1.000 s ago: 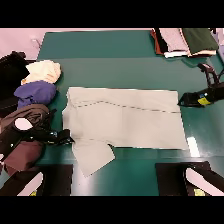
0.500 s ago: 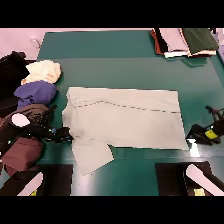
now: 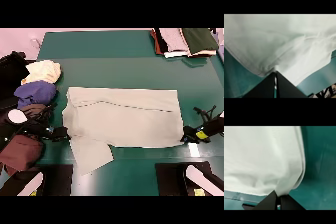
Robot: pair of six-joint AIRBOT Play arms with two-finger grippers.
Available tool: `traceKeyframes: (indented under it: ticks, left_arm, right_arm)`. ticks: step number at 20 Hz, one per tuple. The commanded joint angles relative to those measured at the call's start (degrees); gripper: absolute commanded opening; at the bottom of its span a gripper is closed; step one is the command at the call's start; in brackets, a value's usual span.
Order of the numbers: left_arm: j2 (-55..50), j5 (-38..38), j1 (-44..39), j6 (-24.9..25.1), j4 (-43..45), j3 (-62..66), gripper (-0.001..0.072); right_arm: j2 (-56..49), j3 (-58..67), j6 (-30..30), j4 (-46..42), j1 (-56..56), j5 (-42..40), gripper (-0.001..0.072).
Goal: Fold the shirts.
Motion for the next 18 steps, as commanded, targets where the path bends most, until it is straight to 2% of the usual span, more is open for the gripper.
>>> traceKeyframes:
  ticks: [1, 4, 7, 11, 15, 18]
  left_arm:
    - [0.07, -1.81, 0.00, 0.17, 0.85, 5.62, 0.0022]
    - [-0.81, 0.70, 0.00, 0.17, 1.09, 12.61, 0.0021]
    - [-5.95, 7.45, 0.00, 0.28, 1.97, 18.64, 0.0022]
    - [-20.48, 13.38, 0.00, 1.66, 2.38, 30.86, 0.0022]
    - [-35.17, 14.67, 0.00, 1.64, 2.29, 44.19, 0.0024]
    - [-41.53, 15.17, 0.00, 1.36, 2.08, 50.03, 0.0025]
  right_arm:
    - [5.77, 5.07, -0.09, -0.59, 1.42, 1.88, 0.0016]
    - [6.40, 12.31, 0.22, -0.33, 1.51, 1.64, 0.0015]
    - [0.11, 20.20, 1.36, -0.42, 4.76, 0.07, 0.0015]
    - [-12.74, 32.24, 4.35, -0.44, 9.86, -2.21, 0.0015]
    - [-24.65, 43.78, 6.16, -0.31, 13.73, -2.14, 0.0015]
    - [-31.34, 50.31, 6.14, -0.28, 15.72, -2.14, 0.0019]
